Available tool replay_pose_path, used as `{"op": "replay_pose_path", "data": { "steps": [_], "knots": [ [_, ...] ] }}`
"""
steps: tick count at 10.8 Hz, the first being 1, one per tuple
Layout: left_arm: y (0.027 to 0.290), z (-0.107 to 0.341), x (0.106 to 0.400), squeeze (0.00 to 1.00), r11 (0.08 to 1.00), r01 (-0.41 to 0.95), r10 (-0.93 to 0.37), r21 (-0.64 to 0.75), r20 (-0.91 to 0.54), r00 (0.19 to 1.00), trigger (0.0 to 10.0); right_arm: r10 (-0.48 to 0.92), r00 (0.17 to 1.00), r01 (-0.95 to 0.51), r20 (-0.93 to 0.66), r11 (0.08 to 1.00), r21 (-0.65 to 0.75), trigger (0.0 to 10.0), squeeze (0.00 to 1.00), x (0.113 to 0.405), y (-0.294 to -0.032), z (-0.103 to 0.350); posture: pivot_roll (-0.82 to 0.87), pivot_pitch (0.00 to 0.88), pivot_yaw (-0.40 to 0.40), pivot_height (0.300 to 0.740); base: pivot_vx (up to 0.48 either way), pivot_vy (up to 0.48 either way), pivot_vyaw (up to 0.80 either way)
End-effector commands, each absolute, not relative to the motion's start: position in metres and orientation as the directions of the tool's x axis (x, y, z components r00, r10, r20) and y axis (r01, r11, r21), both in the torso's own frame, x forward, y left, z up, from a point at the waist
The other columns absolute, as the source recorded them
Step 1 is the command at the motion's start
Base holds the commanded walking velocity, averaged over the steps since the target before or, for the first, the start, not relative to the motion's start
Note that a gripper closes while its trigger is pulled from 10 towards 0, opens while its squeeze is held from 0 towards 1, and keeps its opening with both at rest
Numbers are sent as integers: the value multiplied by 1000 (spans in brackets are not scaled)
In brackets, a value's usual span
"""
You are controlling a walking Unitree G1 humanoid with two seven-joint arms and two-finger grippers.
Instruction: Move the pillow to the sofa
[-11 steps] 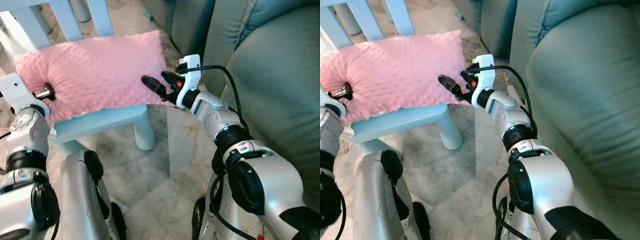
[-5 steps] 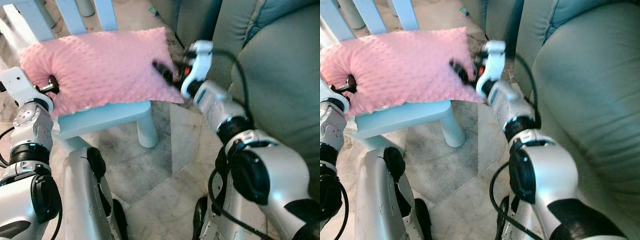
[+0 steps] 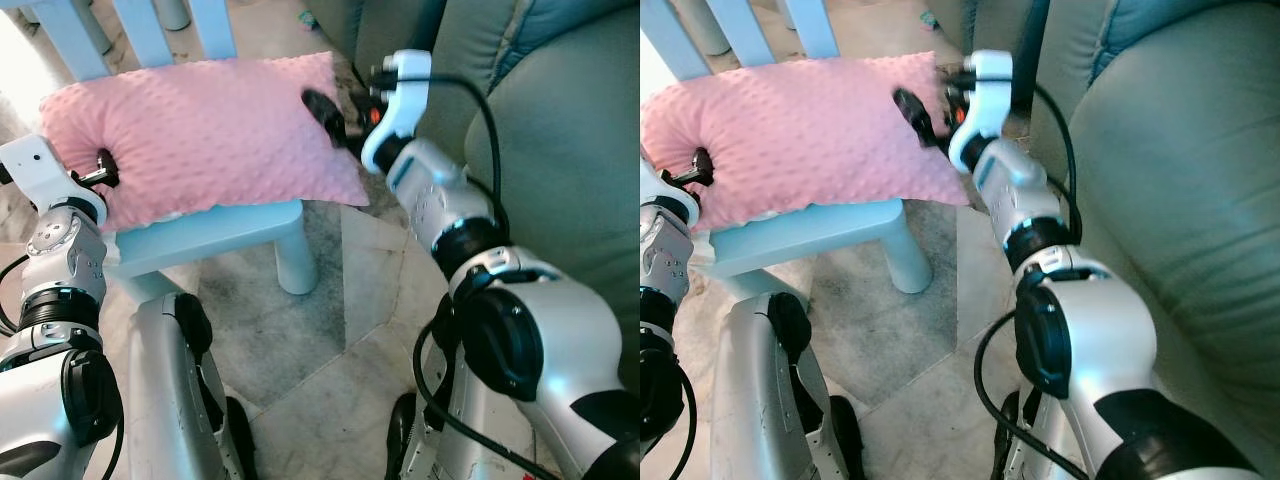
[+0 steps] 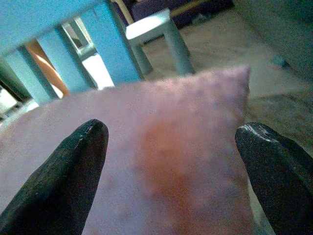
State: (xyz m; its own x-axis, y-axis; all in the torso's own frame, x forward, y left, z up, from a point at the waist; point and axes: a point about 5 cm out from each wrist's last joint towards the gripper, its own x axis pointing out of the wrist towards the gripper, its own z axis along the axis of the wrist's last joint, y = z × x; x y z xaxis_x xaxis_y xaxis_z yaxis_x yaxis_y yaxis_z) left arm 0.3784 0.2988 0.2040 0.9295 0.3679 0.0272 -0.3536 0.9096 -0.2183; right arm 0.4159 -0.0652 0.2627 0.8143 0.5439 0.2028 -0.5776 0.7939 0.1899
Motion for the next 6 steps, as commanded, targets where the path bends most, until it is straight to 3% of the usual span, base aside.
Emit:
{"op": "replay_pose_path", "data": {
  "steps": [1, 6],
  "knots": [
    [302, 187, 374, 0, 908, -364, 364, -210, -42, 931, 10000, 549, 824, -567, 144, 803, 185, 10000, 0, 415, -62, 250, 188, 336, 23, 319, 0, 0, 0],
    [294, 190, 379, 0, 941, -274, 270, -198, -47, 962, 10000, 578, 816, -567, 29, 788, 240, 10000, 0, 409, -51, 221, 211, 336, 25, 319, 0, 0, 0]
  ]
}}
